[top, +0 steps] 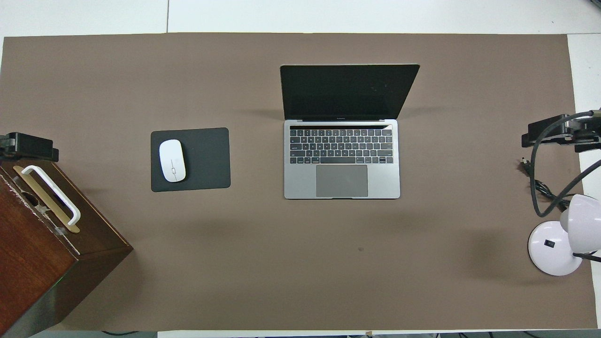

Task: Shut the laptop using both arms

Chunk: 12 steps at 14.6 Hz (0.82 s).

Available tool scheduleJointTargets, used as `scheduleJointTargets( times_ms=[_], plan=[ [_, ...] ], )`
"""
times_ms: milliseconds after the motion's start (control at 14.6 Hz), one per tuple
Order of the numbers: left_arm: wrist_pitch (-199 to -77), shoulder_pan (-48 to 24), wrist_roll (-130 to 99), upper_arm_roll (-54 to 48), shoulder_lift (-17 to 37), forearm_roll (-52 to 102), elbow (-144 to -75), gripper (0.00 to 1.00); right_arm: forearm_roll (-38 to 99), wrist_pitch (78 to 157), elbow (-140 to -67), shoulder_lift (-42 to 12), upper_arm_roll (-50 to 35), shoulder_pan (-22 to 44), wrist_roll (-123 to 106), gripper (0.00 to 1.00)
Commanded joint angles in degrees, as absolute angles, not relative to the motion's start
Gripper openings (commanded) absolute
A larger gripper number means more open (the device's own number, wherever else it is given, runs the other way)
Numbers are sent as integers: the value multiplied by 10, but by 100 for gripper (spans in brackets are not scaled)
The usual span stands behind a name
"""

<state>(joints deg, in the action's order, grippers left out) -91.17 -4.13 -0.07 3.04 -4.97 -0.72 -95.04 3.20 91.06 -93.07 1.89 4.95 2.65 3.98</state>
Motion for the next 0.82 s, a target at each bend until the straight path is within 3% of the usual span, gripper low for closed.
scheduleJointTargets(
  times_ms=[0, 751],
  plan=[
    [-920, -43, -8, 31, -54, -3, -956, 100, 38, 922, -940, 26, 47, 24, 31, 100],
    [-921, -43, -6, 31, -54, -3, -956, 100, 39, 922, -940, 26, 45, 25, 31, 100]
  ],
)
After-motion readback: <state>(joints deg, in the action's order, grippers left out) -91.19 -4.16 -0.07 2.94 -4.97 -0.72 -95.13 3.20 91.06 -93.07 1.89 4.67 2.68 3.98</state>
